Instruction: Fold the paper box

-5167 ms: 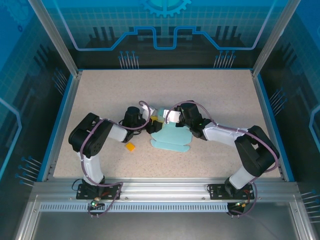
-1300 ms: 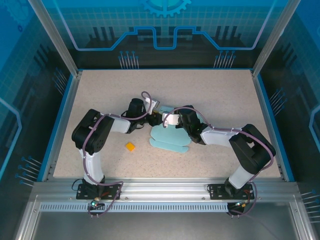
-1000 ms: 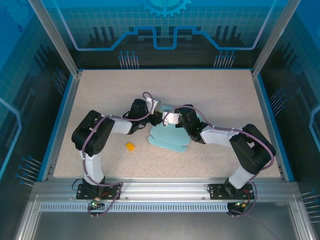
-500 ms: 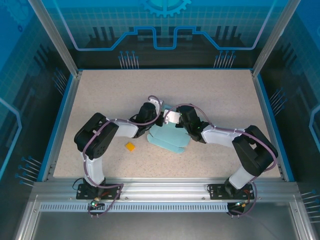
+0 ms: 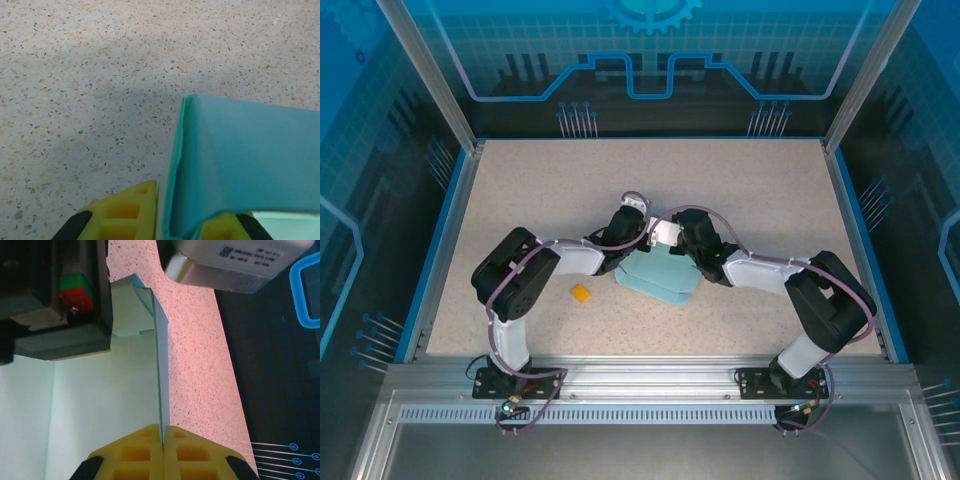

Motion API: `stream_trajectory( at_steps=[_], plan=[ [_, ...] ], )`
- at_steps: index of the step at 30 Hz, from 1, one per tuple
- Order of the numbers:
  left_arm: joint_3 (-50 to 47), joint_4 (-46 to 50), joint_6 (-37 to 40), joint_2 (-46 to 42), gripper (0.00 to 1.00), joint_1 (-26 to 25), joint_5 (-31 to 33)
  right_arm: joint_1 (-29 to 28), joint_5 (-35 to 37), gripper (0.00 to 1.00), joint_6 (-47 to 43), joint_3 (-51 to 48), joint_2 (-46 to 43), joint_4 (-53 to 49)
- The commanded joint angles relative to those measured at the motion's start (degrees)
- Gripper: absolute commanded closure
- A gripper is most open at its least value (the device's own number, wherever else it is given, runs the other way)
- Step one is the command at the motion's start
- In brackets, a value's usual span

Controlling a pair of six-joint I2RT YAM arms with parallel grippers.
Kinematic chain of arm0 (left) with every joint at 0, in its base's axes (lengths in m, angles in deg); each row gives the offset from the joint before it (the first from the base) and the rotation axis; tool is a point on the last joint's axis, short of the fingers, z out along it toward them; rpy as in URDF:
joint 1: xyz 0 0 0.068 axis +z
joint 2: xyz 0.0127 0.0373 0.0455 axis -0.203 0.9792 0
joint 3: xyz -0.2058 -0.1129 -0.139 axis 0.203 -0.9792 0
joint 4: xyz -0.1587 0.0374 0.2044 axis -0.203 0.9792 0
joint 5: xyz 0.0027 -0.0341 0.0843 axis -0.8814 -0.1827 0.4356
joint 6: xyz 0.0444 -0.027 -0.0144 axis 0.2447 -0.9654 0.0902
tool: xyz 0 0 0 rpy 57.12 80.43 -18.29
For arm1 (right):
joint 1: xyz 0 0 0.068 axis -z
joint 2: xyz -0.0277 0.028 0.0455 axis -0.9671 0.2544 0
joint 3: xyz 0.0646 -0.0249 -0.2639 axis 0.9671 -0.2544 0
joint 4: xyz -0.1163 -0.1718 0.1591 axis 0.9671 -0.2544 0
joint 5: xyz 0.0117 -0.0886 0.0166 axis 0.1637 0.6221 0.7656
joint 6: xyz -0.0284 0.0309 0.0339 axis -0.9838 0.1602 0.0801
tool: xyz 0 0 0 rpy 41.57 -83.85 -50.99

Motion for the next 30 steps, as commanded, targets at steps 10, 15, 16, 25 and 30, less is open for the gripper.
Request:
stream_trajectory(
  at_steps=[10, 15, 16, 25, 30],
  plan=[
    [1.04, 2.14, -1.75, 0.61, 0.85, 4.66, 6.85, -2.43, -4.19, 1.00, 3.09, -0.02, -1.76, -2.21],
    [-0.03, 0.76, -0.81, -0.41, 0.81, 4.70, 3.15, -2.13, -3.09, 1.00, 3.62, 0.74, -1.40, -2.21],
    [-0.39, 0.45, -0.70, -0.70, 0.80, 4.68, 2.60, -2.13, -2.92, 1.00, 3.62, 0.78, -1.35, -2.21],
    [-2.80, -0.20, 0.29, -2.28, 0.66, 4.70, -0.67, -1.86, -1.75, 1.00, 3.53, 1.26, -1.06, -1.99],
    [-3.95, -0.35, 0.65, -2.94, 0.57, 4.64, -2.51, -1.75, -1.31, 1.00, 3.35, 1.50, -0.95, -1.99]
  ],
)
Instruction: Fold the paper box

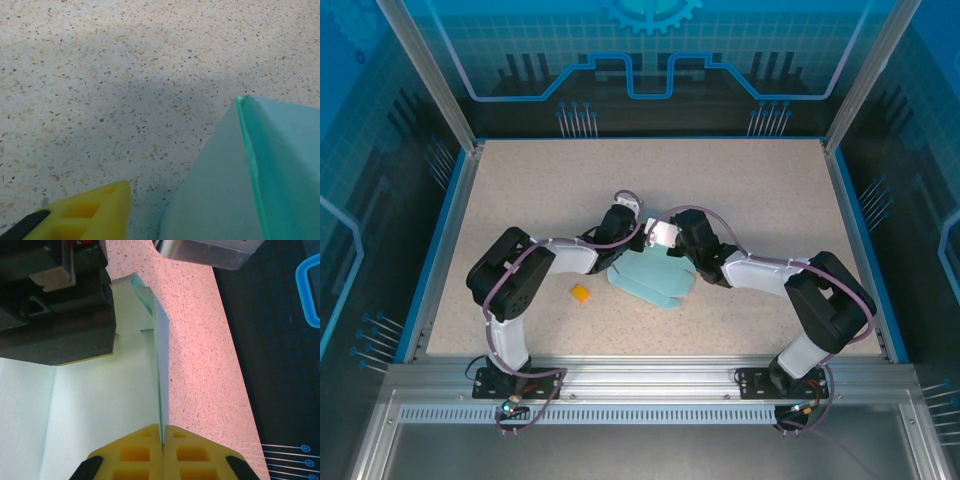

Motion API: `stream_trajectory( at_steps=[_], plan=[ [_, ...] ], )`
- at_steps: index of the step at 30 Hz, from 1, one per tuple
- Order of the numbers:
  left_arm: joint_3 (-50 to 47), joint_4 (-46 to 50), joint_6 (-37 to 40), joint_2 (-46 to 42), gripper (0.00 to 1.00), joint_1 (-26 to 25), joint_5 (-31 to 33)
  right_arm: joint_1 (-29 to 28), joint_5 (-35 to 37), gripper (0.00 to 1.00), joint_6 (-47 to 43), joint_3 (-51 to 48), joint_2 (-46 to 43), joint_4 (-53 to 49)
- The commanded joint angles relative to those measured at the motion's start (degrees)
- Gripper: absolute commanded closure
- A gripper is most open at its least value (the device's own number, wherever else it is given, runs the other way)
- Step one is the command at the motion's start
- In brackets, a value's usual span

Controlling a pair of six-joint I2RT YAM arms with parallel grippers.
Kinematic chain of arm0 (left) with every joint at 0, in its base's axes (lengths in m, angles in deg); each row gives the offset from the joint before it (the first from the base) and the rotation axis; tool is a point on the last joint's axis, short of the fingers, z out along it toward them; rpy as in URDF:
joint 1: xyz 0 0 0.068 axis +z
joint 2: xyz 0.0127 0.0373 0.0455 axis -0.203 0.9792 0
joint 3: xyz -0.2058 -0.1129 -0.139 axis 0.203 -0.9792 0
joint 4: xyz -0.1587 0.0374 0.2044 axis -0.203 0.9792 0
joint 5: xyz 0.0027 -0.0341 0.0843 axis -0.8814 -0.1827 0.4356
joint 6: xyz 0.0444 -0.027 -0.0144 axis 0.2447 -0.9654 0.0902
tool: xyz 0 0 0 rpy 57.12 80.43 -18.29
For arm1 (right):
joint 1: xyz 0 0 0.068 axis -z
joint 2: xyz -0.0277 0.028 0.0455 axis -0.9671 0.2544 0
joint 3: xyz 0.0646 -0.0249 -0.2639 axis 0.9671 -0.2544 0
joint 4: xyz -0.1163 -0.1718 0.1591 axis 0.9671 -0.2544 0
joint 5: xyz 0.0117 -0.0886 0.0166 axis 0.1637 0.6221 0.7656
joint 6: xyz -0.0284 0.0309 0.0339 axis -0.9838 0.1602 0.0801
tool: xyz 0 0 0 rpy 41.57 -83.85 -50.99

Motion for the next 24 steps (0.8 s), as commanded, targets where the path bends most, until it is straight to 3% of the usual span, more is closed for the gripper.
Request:
stream_trajectory(
  at_steps=[1, 14, 24],
  plan=[
    [-1.81, -0.25, 0.14, -1.80, 0.56, 2.03, 1.08, -0.90, -1.20, 1.00, 0.96, 1.48, -0.96, -1.38],
    [-3.90, -0.42, 0.40, -3.62, 0.43, 2.01, -3.48, -0.79, -0.37, 1.00, 0.56, 2.58, -0.30, -1.69],
    [-4.56, 0.61, 1.80, -4.57, 0.38, 2.03, -7.78, -0.62, 0.12, 1.00, -0.10, 2.74, -0.07, -1.64]
  ],
)
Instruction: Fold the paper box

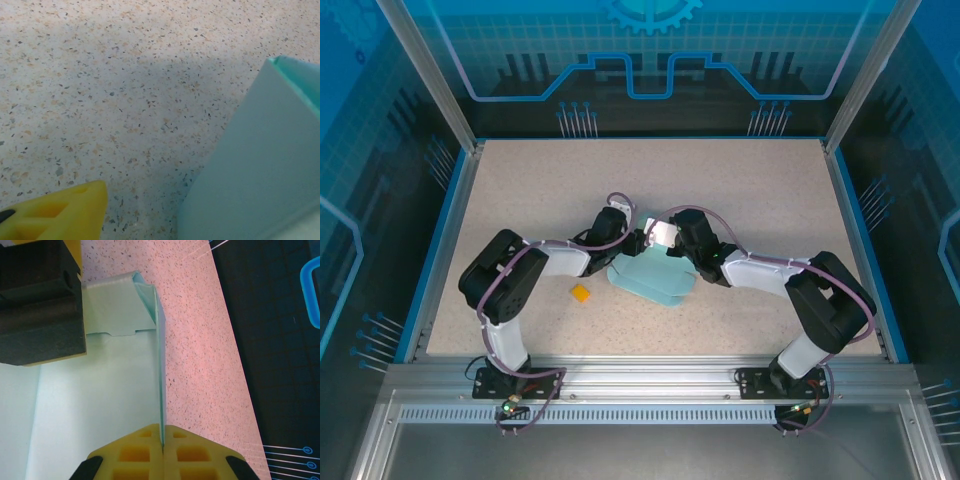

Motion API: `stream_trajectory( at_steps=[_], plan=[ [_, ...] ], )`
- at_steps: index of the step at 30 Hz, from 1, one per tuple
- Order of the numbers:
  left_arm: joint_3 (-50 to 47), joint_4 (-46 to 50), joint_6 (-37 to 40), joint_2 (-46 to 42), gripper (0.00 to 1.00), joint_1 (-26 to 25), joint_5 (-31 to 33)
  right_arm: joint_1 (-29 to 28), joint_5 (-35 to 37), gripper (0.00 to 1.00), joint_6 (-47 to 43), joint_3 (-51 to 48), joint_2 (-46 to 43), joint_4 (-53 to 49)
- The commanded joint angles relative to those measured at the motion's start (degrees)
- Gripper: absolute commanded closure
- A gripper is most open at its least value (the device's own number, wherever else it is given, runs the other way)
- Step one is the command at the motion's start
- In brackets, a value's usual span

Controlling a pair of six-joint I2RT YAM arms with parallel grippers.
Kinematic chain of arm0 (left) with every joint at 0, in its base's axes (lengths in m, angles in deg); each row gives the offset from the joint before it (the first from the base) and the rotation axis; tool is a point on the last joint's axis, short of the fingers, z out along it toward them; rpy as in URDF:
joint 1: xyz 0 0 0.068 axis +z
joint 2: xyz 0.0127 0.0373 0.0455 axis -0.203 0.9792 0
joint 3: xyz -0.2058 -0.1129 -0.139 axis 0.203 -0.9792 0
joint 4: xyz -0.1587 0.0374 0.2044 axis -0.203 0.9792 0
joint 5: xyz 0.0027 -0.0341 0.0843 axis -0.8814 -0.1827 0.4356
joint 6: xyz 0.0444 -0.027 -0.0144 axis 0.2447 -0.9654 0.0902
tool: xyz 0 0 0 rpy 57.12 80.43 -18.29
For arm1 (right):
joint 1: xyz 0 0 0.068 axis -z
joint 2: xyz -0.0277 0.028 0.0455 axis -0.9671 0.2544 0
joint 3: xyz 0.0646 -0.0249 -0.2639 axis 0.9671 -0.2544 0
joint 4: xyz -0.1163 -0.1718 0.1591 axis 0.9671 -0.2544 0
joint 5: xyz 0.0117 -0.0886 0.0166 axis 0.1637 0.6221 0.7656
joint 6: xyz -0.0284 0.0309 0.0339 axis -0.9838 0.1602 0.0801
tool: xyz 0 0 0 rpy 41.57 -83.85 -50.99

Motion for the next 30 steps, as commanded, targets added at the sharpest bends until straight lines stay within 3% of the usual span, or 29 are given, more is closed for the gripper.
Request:
stream_trajectory(
  at_steps=[1, 17, 30],
  plan=[
    [-0.74, 1.00, 1.81, -2.05, 0.38, 0.31, -3.23, -0.52, 0.16, 1.00, -0.07, 2.06, -0.07, -0.31],
    [3.70, 2.17, 2.39, 2.48, 0.63, 0.73, -1.03, -0.87, -0.32, 1.00, 0.49, 2.10, -0.32, -1.05],
    [5.93, 3.92, -9.20, 3.54, 0.80, 0.43, 11.70, -3.14, -0.58, 1.00, 2.65, 0.94, 0.19, -1.14]
  ],
)
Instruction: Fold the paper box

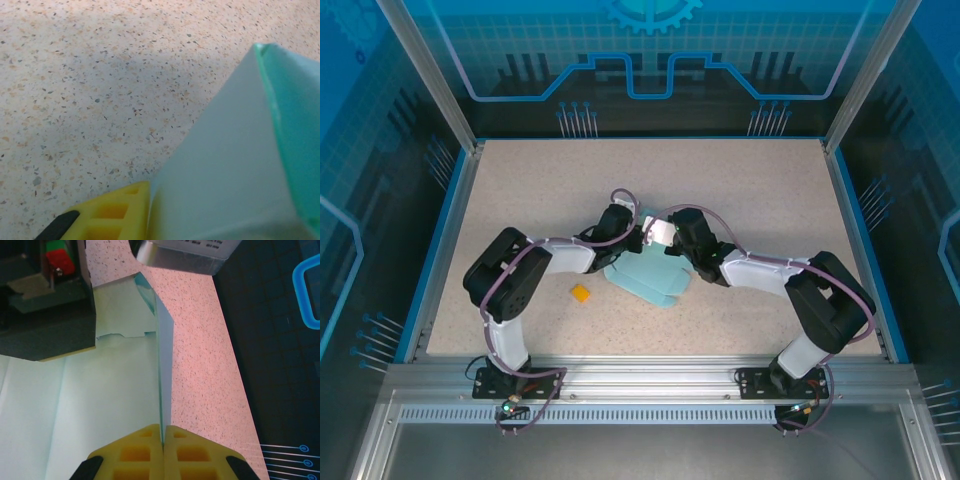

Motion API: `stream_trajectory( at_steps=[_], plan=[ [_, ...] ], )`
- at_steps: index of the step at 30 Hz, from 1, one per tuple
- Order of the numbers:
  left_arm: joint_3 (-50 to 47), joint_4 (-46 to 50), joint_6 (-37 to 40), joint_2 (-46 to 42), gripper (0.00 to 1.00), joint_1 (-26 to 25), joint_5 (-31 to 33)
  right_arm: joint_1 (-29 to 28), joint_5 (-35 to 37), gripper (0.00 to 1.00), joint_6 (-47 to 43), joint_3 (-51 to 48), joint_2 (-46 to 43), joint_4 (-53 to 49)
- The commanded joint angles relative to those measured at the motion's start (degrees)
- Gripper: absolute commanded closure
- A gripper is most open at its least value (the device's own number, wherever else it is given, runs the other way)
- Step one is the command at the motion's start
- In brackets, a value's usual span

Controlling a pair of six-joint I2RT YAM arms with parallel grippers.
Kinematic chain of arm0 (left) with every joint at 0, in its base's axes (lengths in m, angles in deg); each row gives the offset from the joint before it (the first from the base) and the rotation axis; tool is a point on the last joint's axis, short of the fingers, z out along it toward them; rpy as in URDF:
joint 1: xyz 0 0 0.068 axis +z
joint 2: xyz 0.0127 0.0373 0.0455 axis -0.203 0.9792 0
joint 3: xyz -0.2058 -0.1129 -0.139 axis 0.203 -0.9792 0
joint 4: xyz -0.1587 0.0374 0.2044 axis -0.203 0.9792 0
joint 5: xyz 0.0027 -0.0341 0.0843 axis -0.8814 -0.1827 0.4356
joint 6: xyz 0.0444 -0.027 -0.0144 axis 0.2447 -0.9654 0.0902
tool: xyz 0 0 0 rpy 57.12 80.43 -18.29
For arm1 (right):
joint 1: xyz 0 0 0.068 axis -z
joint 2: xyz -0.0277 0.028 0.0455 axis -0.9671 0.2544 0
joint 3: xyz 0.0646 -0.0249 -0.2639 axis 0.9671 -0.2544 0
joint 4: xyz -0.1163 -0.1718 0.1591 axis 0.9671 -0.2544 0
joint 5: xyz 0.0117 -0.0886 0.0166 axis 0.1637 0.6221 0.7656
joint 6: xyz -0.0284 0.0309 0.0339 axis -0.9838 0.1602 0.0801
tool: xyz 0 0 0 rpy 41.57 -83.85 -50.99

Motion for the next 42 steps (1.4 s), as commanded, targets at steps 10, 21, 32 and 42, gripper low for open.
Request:
stream_trajectory(
  at_steps=[10, 21, 32, 42],
  plan=[
    [1.75, 0.89, -9.26, 2.60, 0.86, 1.05, 16.33, -3.09, -2.44, 1.00, 3.11, -1.83, -0.60, 0.68],
    [-3.19, -12.19, -0.38, 1.84, 0.75, 2.98, -1.30, -2.48, -1.22, 1.00, 1.37, -1.16, 0.14, 0.88],
    [-4.56, -12.99, 4.85, -1.98, 0.54, 4.25, -7.02, -2.16, -0.08, 1.00, -0.40, -0.61, 0.33, 0.07],
    [-4.06, -10.28, 8.01, -4.41, 0.43, 5.28, -10.99, -2.12, -0.12, 1.00, -0.97, -0.21, 0.29, -0.64]
  ],
)
